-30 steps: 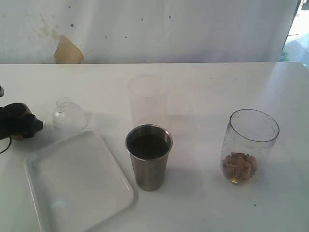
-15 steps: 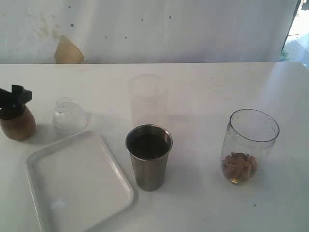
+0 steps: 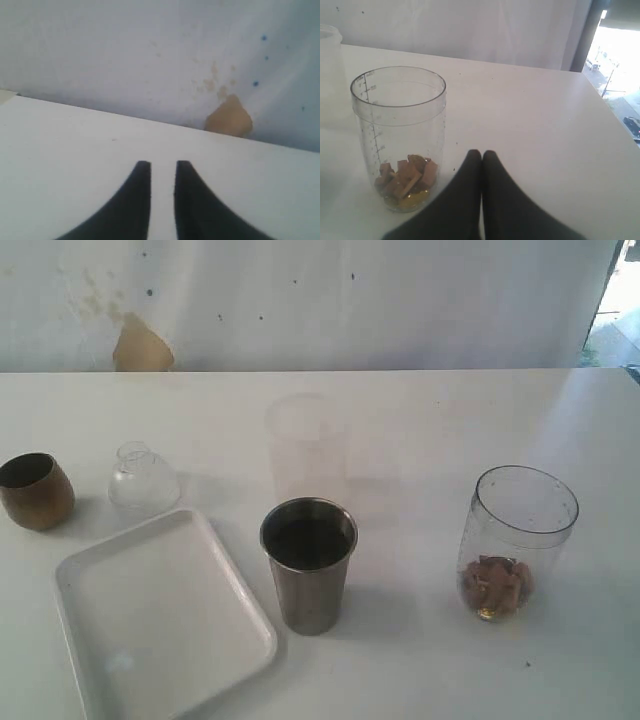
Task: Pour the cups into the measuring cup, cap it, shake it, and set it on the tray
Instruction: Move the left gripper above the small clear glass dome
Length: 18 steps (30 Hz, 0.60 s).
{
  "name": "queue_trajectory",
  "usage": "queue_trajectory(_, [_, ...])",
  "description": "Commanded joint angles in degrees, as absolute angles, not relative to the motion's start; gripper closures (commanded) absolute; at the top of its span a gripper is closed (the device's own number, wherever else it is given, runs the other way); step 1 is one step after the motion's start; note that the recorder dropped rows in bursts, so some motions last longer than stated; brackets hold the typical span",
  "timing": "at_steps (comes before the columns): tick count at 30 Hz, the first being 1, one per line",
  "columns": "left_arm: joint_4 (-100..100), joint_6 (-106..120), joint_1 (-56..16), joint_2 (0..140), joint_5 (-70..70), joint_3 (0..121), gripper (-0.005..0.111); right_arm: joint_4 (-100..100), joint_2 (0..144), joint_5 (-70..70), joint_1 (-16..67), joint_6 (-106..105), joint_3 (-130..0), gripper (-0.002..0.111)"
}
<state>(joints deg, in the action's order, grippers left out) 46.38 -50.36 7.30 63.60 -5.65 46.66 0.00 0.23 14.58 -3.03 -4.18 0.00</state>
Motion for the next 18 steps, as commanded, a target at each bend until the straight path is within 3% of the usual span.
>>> queue_trajectory(1, [43.7, -50.1, 6.6, 56.4, -11.4, 46.7, 0.107, 0.0, 0.0, 14.1, -3.4, -4.3, 0.0, 0.108])
queue_trajectory(11, [14.9, -25.8, 6.6, 40.7, -19.2, 46.7, 0.107, 0.0, 0.0, 14.1, -3.4, -4.3, 0.0, 0.108])
queue_trajectory(18, [7.1, -18.4, 6.6, 25.7, -22.8, 46.5, 0.107, 0.0, 0.0, 14.1, -3.4, -4.3, 0.0, 0.108])
